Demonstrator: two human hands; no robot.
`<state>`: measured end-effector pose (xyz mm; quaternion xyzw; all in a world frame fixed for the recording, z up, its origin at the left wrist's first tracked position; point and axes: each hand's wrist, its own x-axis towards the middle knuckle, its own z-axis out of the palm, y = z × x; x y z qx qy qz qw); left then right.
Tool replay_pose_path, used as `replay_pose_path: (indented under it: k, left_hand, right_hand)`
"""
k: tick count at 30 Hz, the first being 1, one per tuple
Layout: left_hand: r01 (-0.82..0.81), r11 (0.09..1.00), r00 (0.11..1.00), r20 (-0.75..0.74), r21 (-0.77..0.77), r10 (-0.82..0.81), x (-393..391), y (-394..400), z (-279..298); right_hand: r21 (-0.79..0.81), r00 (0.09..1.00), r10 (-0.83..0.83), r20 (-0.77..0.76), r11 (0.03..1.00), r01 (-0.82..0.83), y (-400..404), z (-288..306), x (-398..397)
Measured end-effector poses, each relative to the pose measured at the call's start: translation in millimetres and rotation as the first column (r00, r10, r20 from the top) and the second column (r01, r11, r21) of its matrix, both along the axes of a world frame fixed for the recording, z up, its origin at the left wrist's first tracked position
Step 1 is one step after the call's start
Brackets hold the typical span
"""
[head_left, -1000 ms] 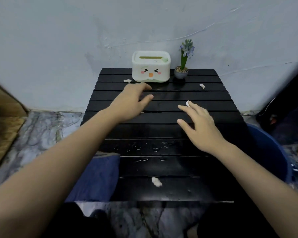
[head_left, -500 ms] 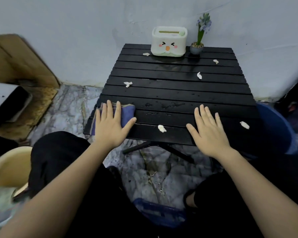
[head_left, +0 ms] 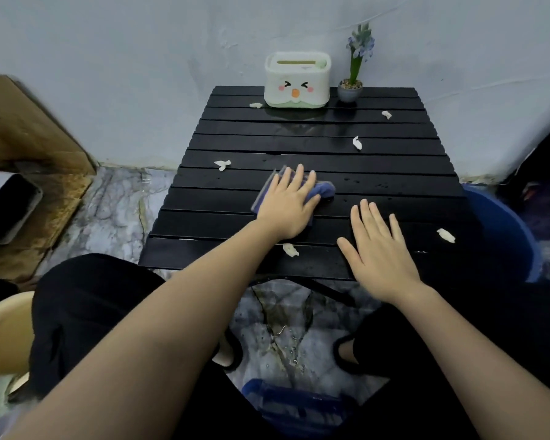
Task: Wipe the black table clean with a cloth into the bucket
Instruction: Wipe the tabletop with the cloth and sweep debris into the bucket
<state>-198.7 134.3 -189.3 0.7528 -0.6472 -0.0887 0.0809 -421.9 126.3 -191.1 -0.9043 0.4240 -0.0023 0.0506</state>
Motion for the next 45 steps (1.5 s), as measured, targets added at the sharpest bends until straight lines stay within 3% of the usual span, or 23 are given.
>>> replay_pose_path:
  k: [2,4,5,7,9,10,12,15,19,22,24,27,33,36,38,40,42,45]
  left_hand:
    - [0.028,0.998,0.996,-0.088,-0.056,-0.033,-13,-22,1]
    - [-0.069,0.988,0.943,-0.333,-0.14,0.019,-20,-35,5]
    - [-0.169,0.971,0.865,-0.498,-0.169,0.064,-21,-36,8]
    - [-0.405,0.896,0.595,-0.796,-0.181,0.109,-14,-36,19]
    - [-0.611,0.781,0.37,-0.919,-0.132,0.134,8,-34,33]
    - [-0.684,0.719,0.333,-0.93,-0.127,0.153,23,-31,40]
    - [-0.751,0.623,0.401,-0.901,-0.22,0.164,61,-20,55]
    - [-0.713,0.59,0.58,-0.792,-0.38,0.191,120,9,70]
    - [-0.629,0.703,0.715,-0.603,-0.333,0.354,171,40,44]
    - [-0.517,0.825,0.854,-0.208,-0.229,0.478,179,40,2]
    - [-0.522,0.819,0.843,0.0,-0.238,0.538,167,23,-10]
    - [-0.477,0.856,0.868,0.047,-0.198,0.495,127,-15,-8]
    - [-0.181,0.968,0.983,-0.066,-0.174,0.172,0,-83,1]
    - [-0.093,0.988,0.947,-0.318,-0.123,0.049,-33,-106,12]
    - [-0.146,0.987,0.77,-0.634,-0.061,0.075,-33,-108,24]
    - [-0.281,0.957,0.592,-0.799,-0.079,0.108,-21,-104,32]
    - [-0.456,0.88,0.535,-0.832,-0.134,0.15,1,-97,38]
    - [-0.617,0.741,0.568,-0.802,-0.264,0.187,51,-81,44]
  right_hand:
    - [-0.002,1.0,0.0,0.008,1.0,0.0,0,0,0]
    - [0.021,1.0,0.0,0.023,1.0,-0.001,-1,1,0]
    - [0.048,0.999,-0.003,0.049,0.999,0.001,-1,2,-1]
    - [0.117,0.991,-0.015,0.131,0.993,0.0,-3,4,-3]
    - [0.181,0.973,-0.034,0.228,0.983,-0.008,-7,6,-5]
    - [0.197,0.964,-0.045,0.262,0.98,-0.008,-10,7,-6]
    - [0.202,0.959,-0.065,0.276,0.979,0.008,-20,9,-5]
    - [0.201,0.967,-0.105,0.233,0.978,0.058,-37,11,-1]
    - [0.129,0.979,-0.127,0.159,0.986,0.107,-43,5,4]
    - [0.079,0.977,-0.116,0.18,0.991,0.104,-42,0,4]
    - [0.061,0.976,-0.114,0.188,0.993,0.104,-44,-2,3]
    - [0.054,0.977,-0.115,0.179,0.993,0.107,-44,-3,6]
    - [0.044,0.975,-0.121,0.184,0.992,0.115,-42,3,7]
    - [0.054,0.973,-0.122,0.193,0.992,0.114,-43,3,8]
    - [0.059,0.974,-0.118,0.194,0.992,0.108,-41,2,8]
    - [0.067,0.972,-0.126,0.2,0.991,0.115,-40,3,7]
    - [0.074,0.972,-0.132,0.196,0.99,0.12,-39,4,7]
    - [0.068,0.972,-0.136,0.192,0.99,0.125,-39,3,6]
